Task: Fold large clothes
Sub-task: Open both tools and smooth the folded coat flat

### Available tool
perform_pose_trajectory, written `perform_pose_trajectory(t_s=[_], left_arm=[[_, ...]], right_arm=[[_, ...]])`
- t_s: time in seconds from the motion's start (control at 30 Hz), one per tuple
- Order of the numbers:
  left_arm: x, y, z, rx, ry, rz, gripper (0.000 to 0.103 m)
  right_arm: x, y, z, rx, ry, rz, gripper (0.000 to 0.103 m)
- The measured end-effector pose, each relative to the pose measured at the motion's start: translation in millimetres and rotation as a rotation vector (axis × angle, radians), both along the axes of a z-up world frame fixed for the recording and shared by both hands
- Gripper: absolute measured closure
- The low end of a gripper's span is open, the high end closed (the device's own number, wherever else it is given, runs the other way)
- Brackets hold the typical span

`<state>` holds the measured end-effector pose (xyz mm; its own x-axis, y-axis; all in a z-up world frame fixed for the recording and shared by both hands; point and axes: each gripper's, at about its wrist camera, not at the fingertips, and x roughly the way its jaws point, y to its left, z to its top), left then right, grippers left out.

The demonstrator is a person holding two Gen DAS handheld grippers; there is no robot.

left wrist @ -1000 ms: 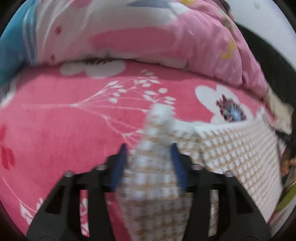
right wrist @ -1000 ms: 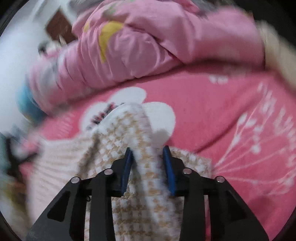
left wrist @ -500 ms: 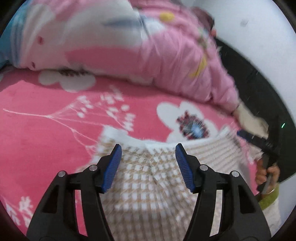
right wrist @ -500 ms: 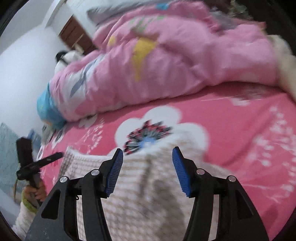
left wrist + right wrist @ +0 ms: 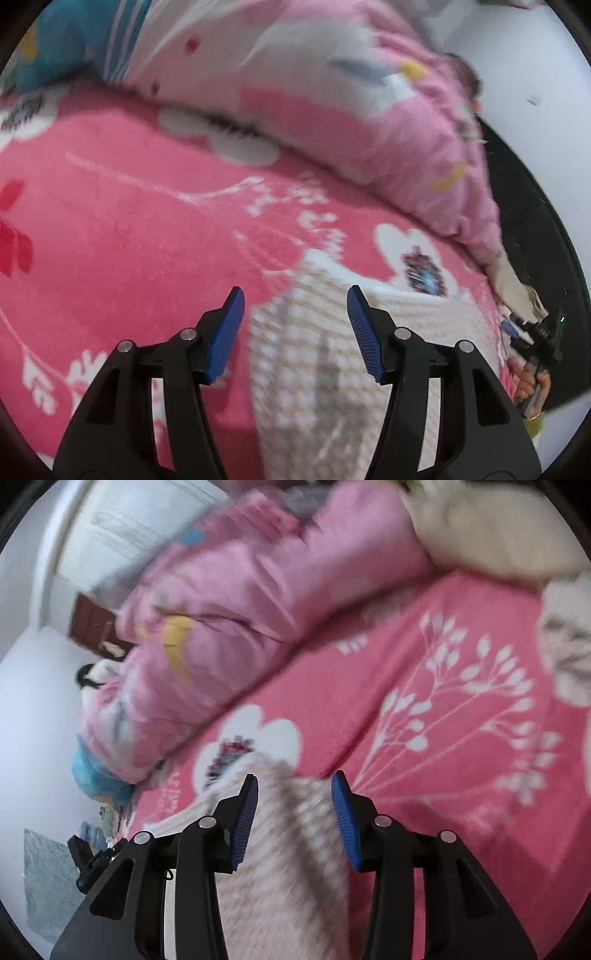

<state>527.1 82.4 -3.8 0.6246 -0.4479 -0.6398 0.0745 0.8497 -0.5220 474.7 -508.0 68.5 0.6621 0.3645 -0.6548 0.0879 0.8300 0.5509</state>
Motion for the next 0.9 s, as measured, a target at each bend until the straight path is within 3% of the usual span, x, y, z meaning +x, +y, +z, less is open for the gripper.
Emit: perform_pose_trajectory(t_s=[0.13,0.27,0.33,0.4,0.43,0.5,0.63,0.73,0.87,0.9], left_arm=[[-47,-58,28,0.038,-0.081,-0.179,0.047],[-83,-131,21,0.116,-0.09,-0.344,0.047],[-96,-159,5,0.199,-0.088,-0.36,0.047],[-99,-181,-28,0.357,-0.052,-0.323,0.044],[-98,-184,-43,0.382,-0.043,-0.319,0.043],[-98,-181,-56,0.373,-0.051,-0.312,0.043],[-122,-159,-29,0.34,-0.081,-0.292,0.044],[-158,-139,-12,0.316,-0.17,-0.298,0.038],[-163,-144,-50,0.36,-0.073,-0.273,0.036],[-166,-149,-55,0.381,-0.095,-0.269,0.036]], right_arm=[[-40,81,17,-0.144,-0.018,0.164,0.049],[-70,168,-3,-0.348,-0.032,0.247,0.048],[-75,192,-23,-0.414,-0.024,0.256,0.048],[-68,214,-60,-0.57,0.03,0.252,0.047],[-64,218,-74,-0.599,0.056,0.255,0.045],[-67,217,-81,-0.603,0.051,0.247,0.043],[-98,213,-44,-0.567,0.034,0.224,0.043],[-132,213,-33,-0.592,-0.018,0.21,0.042],[-132,214,-77,-0.626,0.042,0.196,0.036],[-132,213,-78,-0.63,0.038,0.195,0.035]])
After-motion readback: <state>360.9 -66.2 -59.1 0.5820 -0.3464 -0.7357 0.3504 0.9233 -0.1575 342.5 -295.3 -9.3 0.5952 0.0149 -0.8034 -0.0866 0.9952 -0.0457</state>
